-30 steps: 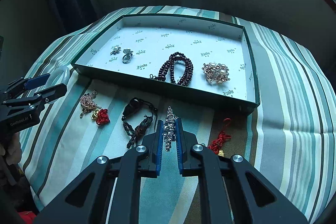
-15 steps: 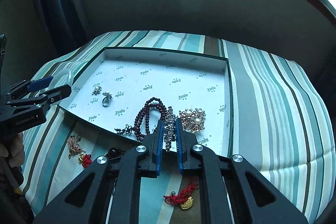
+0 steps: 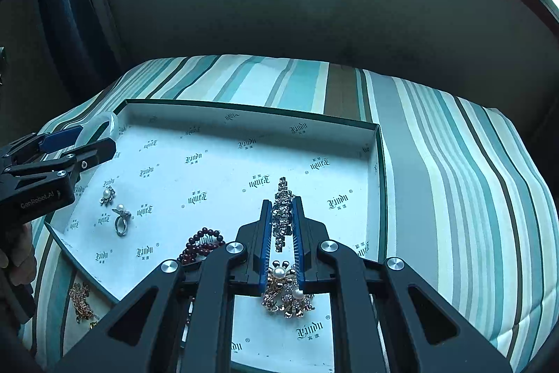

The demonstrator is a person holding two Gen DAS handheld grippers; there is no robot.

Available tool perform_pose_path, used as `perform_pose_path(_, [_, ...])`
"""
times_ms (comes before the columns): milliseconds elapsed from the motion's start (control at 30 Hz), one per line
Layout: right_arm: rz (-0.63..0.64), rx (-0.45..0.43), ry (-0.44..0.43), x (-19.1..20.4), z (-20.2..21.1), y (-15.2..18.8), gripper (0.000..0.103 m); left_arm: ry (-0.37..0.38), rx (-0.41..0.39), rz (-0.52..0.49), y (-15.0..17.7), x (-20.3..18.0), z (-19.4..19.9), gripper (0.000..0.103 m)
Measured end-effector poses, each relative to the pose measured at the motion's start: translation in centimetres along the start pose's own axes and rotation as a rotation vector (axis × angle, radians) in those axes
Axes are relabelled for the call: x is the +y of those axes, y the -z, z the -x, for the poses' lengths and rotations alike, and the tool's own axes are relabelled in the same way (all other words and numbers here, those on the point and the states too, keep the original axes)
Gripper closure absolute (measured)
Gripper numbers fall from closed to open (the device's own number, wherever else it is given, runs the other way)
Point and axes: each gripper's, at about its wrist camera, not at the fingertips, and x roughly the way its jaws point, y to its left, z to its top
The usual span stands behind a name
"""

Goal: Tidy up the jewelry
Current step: 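Carry the rhinestone brooch into the box with the right tool while the left moves the jade bangle in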

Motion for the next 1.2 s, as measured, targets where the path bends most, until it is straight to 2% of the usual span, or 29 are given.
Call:
perform_pose_path(333, [-0.008, 0.071, 0.019, -0.9, -3.8, -0.6, 0.091, 0.003, 0.122, 0.030, -1.1, 0.6, -5.1, 0.032])
perform_pose_path(700, [-0.030, 0.091, 0.014, -1.1, -4.6, -0.7, 0.088, 0.022, 0.239, 0.047, -0.6, 1.1, -7.1, 0.032])
perform_pose_path(800, [-0.022, 0.080, 0.019, -1.0, -4.3, -0.8, 0.069, 0.032, 0.239, 0.058, -0.6, 1.2, -7.0, 0.032])
perform_pose_path(833, [-0.022, 0.076, 0.025, -0.9, -4.2, -0.8, 0.057, 0.037, 0.236, 0.060, -0.6, 1.2, -6.9, 0.031])
perform_pose_path(867, [-0.024, 0.069, 0.025, -0.9, -4.1, -0.8, 0.053, 0.039, 0.234, 0.062, -0.5, 1.3, -6.9, 0.031])
perform_pose_path(967, [-0.035, 0.061, 0.022, -1.2, -3.9, -0.7, 0.053, 0.038, 0.218, 0.066, -0.6, 1.3, -6.5, 0.027])
perform_pose_path(1200, [-0.035, 0.013, 0.035, -1.2, -1.8, -0.5, 0.053, 0.019, 0.127, 0.072, -1.2, 1.7, -3.8, 0.027])
